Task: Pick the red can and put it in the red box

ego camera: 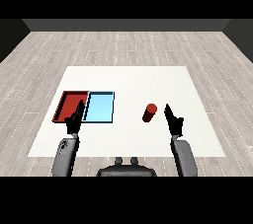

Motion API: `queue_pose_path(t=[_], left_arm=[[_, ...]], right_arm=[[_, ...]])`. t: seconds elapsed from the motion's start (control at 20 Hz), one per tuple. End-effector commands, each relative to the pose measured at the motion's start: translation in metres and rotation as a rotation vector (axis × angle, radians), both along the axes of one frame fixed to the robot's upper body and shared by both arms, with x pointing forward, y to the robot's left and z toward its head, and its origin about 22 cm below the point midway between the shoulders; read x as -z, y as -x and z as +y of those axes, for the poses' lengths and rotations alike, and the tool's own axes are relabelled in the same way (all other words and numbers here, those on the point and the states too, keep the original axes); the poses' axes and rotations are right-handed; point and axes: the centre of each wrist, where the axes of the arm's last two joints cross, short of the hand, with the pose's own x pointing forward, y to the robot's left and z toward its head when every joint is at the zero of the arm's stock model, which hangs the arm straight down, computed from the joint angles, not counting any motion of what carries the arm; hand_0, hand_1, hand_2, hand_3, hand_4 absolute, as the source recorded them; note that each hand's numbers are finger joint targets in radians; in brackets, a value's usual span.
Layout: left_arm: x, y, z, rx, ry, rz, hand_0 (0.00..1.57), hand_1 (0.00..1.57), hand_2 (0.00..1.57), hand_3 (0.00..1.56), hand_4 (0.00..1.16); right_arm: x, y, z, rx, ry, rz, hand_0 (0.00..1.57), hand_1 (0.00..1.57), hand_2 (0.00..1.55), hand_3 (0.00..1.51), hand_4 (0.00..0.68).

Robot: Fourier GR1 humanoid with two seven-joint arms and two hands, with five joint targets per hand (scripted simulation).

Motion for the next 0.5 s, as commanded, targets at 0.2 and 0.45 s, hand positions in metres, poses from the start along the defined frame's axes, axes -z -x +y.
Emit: queue_pose_path(t=[0.2, 0.45], left_arm=[[0.007, 0.004, -0.001, -0.01, 0.026, 0.013, 0.0, 0.0, 0.0, 0.0, 0.0], [-0.012, 0.008, 0.002, 0.02, 0.095, -0.371, 0.0, 0.0, 0.0, 0.0, 0.0]], right_arm=[[-0.012, 0.0, -0.044, 0.002, 0.015, -0.075, 0.0, 0.0, 0.0, 0.0, 0.0], [-0.031, -0.007, -0.051, -0.083, -0.137, -0.365, 0.0, 0.0, 0.0, 0.0, 0.0]])
